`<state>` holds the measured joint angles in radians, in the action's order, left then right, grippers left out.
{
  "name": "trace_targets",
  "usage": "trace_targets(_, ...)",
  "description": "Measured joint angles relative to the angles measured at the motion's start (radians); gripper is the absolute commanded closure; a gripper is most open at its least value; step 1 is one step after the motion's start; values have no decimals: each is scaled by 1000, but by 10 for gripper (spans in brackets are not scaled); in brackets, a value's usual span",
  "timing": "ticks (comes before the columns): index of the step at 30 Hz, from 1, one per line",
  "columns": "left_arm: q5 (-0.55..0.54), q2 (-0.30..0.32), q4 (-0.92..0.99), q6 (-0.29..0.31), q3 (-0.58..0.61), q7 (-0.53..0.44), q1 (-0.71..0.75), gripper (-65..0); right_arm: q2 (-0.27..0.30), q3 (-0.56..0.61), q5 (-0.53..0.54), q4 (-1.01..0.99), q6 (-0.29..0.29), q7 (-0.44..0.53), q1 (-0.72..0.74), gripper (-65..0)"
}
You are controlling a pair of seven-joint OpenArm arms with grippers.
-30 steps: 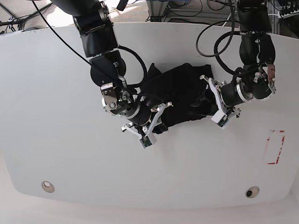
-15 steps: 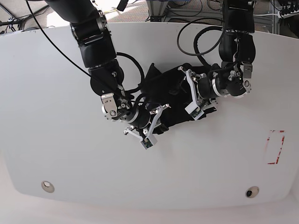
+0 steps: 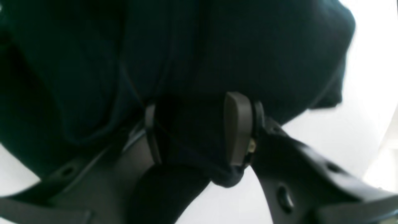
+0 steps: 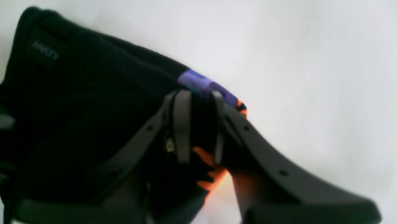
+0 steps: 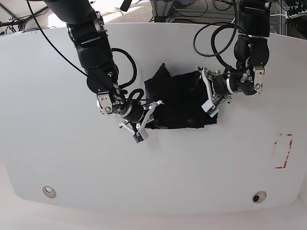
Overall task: Fold the T-shirt properly
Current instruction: 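Regrasp the bundled shirt with both grippers and square it, then carry the folded shirt with the left gripper to the table edge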
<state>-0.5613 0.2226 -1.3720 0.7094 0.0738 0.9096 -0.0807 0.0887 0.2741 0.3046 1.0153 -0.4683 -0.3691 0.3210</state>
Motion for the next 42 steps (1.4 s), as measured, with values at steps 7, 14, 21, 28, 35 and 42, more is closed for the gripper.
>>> trace_targets(7,77,14,190,10,35,-98,-146,-254,27,-68,-13,229,6,-142,-136,-94)
trace_targets(14,135,35,214,2,42,-47,-227,-254,2,-80,-19,385,12,-231,-249,-94)
trace_targets(21,161,55,220,-11,44,-32,-300,-254,-68,-71,-30,464,19,-257,-348,-94)
trace_targets(28,158,54,193,-12,39,-7,-332,-254,-103,43,-27,504,37,-296,-372,-94)
trace_targets(35,161,103,-42,-13,-14,28,-304,-254,-94,69,-15,637,105,-357,-369,-94)
trace_targets(42,207,47,-278,-148,3,35,-139,-300,-65,-108,-17,761,106,-426,-367,-94)
